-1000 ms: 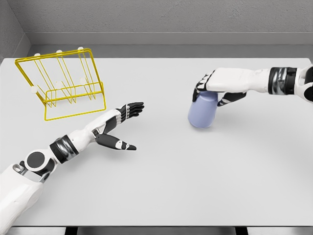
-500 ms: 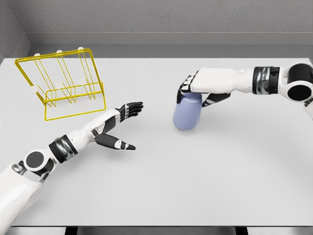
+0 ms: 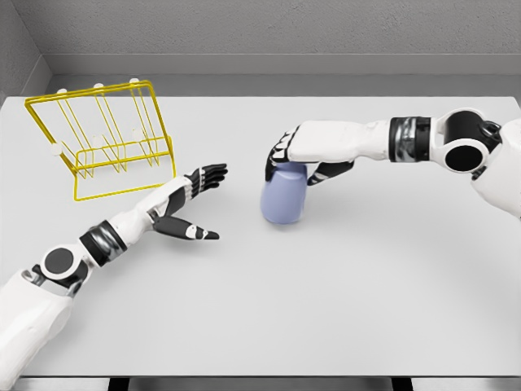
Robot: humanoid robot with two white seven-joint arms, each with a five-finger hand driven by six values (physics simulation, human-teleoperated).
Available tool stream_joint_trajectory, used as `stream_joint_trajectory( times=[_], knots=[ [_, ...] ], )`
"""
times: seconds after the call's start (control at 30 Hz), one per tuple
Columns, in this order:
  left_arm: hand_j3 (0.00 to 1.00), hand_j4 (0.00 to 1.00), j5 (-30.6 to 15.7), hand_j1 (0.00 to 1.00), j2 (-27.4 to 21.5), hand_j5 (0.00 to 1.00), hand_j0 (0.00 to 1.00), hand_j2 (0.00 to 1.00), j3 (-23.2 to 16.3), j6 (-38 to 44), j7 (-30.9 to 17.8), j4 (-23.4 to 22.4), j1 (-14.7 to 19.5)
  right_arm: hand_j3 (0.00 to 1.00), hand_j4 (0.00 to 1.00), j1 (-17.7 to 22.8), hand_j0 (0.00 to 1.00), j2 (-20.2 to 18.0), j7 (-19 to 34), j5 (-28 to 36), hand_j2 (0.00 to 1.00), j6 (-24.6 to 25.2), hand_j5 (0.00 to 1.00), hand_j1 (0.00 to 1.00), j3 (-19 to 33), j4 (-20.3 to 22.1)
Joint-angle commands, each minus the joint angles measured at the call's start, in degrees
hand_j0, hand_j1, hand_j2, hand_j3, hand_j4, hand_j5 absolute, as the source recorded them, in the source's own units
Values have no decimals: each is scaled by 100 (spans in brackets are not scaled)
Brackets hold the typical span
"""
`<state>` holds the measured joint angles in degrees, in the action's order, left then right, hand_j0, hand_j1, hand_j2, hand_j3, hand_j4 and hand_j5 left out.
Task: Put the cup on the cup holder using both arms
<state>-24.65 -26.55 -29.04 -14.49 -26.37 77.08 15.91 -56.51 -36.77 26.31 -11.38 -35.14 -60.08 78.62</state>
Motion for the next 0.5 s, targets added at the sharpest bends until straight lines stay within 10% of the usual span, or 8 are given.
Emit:
stream_joint_trajectory(
  times=[0.0,0.47],
  knots=[
    [100,100,-22,100,36,100,100,100,13,-1,0,-70,9,64,64,0,64,108,-3,48,64,14,64,64,5,-22],
    [100,100,-40,100,203,100,100,100,21,-28,-9,-158,44,64,64,18,64,556,41,21,64,14,64,64,-74,-532]
  ],
)
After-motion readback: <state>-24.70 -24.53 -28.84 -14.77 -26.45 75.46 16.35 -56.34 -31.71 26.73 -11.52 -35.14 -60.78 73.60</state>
